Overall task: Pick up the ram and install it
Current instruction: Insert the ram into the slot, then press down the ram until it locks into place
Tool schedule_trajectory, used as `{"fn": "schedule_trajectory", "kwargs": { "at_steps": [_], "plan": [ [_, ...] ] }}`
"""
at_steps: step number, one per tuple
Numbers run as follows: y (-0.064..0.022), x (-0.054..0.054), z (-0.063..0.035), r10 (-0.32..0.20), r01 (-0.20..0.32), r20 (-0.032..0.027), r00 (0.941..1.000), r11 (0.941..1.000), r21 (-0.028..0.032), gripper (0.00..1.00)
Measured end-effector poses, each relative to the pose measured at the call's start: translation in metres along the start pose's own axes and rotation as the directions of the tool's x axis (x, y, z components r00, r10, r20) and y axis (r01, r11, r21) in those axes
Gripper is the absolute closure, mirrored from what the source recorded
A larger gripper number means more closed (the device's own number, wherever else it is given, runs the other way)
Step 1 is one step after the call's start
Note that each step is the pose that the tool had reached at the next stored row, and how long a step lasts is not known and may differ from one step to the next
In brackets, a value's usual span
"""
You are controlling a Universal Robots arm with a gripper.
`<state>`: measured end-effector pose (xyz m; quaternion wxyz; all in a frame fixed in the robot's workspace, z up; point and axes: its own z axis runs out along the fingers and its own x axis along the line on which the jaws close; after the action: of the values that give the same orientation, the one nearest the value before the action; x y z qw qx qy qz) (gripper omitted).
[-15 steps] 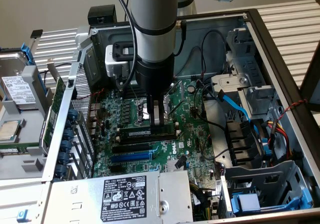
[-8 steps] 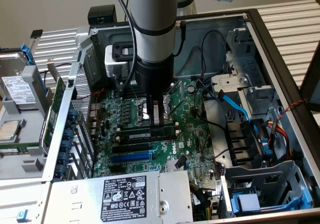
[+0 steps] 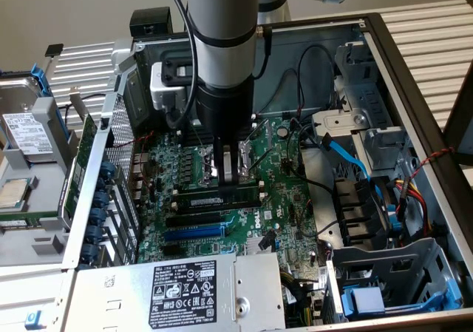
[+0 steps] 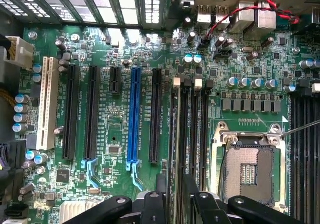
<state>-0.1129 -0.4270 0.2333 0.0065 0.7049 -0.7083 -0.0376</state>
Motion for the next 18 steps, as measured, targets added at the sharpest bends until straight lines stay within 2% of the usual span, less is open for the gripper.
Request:
{"fn": "schedule_trajectory", "kwargs": {
  "at_steps": [5, 10, 18],
  "plan": [
    [0.0021, -0.0002, -0.0051, 0.0, 0.0, 0.0, 1.0, 1.0, 0.0, 0.72],
    [0.0056, -0.0002, -0.0054, 0.0, 0.0, -0.0001, 1.0, 1.0, 0.0, 0.72],
    [0.0067, -0.0002, -0.0058, 0.0, 0.0, 0.0, 1.0, 1.0, 0.0, 0.72]
  ]
}}
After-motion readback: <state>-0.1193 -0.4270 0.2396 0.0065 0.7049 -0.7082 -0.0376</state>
